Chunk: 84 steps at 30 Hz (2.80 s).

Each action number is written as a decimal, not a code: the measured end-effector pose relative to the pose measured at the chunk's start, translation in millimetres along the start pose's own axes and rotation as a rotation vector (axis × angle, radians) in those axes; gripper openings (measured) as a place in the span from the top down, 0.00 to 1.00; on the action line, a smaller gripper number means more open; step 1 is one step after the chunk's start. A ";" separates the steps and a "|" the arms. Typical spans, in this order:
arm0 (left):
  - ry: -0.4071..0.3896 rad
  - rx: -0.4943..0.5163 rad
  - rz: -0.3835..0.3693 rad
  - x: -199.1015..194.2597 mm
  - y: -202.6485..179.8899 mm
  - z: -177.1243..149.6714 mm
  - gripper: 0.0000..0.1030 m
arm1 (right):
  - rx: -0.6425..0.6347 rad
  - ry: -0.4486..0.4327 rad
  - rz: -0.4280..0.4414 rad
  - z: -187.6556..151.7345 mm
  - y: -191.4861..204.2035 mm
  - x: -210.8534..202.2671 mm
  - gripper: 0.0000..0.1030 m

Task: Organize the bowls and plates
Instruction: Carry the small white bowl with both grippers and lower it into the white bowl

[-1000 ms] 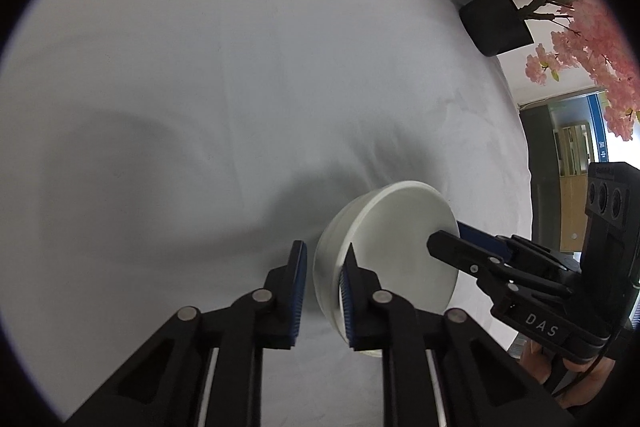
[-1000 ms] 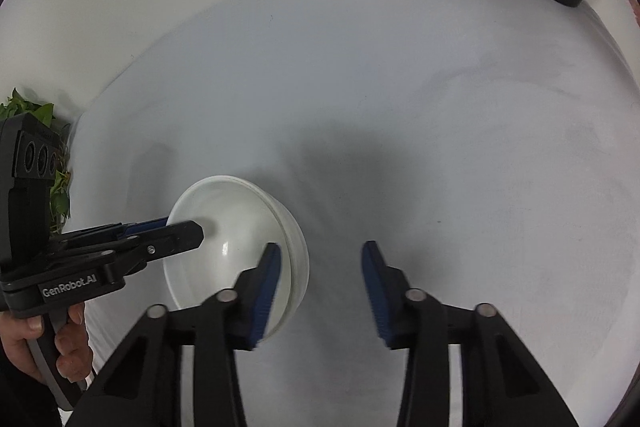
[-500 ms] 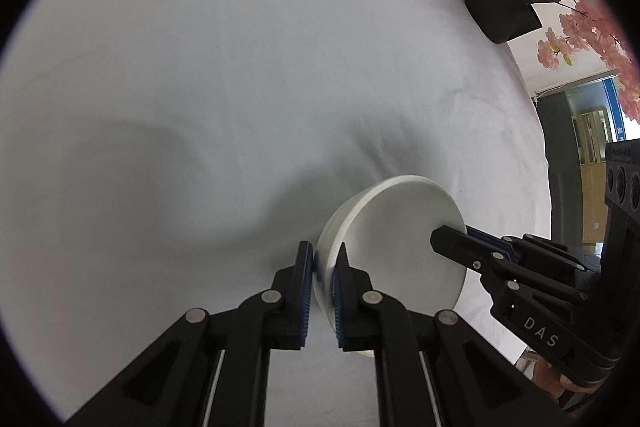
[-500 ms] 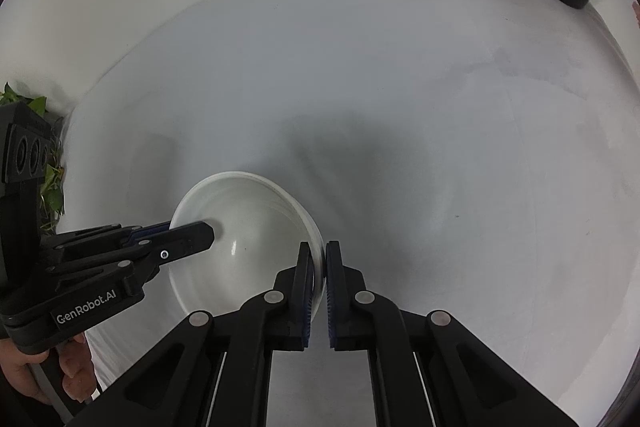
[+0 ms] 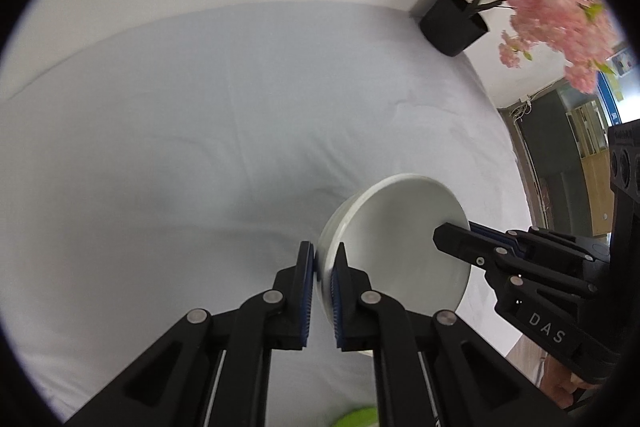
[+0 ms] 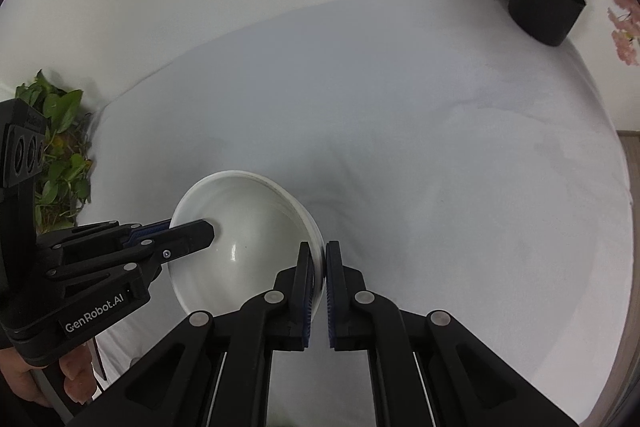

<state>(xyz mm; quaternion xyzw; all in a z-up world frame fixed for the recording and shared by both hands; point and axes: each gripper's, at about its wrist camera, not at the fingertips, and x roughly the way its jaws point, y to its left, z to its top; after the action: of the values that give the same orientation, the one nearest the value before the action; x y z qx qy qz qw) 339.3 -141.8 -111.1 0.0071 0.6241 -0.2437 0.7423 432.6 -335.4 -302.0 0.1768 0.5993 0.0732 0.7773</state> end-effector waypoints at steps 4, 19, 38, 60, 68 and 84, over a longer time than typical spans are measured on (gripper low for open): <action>-0.032 -0.003 0.015 -41.4 -18.0 -29.8 0.92 | -0.003 -0.016 0.025 -27.8 10.7 -38.2 0.97; -0.178 -0.044 0.095 -163.9 -93.7 -146.2 0.93 | -0.123 -0.112 0.097 -158.7 65.9 -272.3 0.97; -0.118 -0.131 0.117 -142.9 -99.7 -234.0 0.93 | -0.203 -0.034 0.123 -282.0 44.2 -294.7 0.97; 0.022 -0.222 0.034 -0.5 -25.7 -261.6 0.93 | -0.123 0.122 0.046 -318.6 3.5 -107.6 0.96; 0.059 -0.228 0.031 19.5 -18.5 -263.3 0.94 | -0.097 0.139 0.020 -323.3 5.9 -76.2 0.95; 0.044 -0.248 0.048 30.1 -17.1 -274.4 0.94 | -0.118 0.117 -0.022 -328.6 17.0 -53.3 0.93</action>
<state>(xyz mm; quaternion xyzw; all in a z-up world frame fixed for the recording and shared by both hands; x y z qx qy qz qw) 82.7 -81.0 -194.6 -0.0644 0.6651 -0.1465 0.7294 105.2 -275.5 -319.6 0.1196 0.6401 0.1099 0.7510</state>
